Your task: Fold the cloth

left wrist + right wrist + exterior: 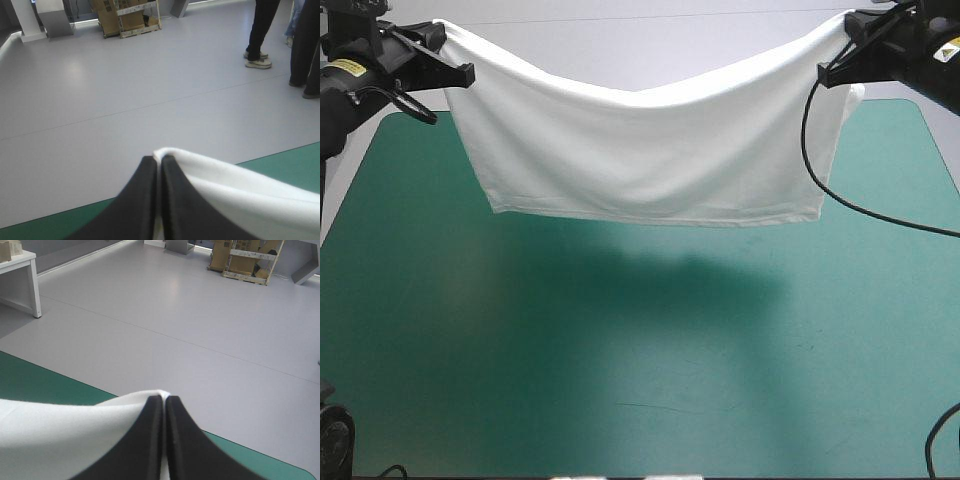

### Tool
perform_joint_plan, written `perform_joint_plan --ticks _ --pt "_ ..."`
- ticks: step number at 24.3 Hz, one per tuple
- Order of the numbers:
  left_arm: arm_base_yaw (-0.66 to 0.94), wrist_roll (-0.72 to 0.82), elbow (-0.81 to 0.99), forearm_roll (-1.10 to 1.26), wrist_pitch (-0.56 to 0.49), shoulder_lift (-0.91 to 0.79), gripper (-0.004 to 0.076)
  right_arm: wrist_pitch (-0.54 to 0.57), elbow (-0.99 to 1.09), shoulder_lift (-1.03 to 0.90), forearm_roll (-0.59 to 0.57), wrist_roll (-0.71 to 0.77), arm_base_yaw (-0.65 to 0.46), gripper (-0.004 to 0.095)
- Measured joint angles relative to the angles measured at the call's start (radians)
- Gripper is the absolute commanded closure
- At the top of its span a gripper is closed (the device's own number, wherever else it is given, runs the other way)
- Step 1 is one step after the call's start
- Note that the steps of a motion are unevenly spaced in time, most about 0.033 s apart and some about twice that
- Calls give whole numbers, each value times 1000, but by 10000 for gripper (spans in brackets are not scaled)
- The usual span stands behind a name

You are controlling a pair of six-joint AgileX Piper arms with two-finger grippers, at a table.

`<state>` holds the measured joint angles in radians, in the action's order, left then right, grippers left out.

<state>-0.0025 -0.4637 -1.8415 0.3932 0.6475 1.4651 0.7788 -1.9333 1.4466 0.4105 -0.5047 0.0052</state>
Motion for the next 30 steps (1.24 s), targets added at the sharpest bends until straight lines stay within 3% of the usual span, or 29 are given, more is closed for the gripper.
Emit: perform_joint_plan --ticks 6,11,16,21,30 --pt "0 32 -30 -16 0 149 705 -73 -1 134 0 4 0 922" --pt "0 35 -238 -48 74 257 705 -76 -63 211 0 4 0 921" --pt "0 37 -252 -62 169 257 705 -44 -59 208 -20 5 0 921" --pt "0 42 25 -92 181 216 705 -12 167 170 -23 -8 0 921" --pt "47 2 530 -87 91 -24 705 -108 703 -75 40 -96 -55 922"
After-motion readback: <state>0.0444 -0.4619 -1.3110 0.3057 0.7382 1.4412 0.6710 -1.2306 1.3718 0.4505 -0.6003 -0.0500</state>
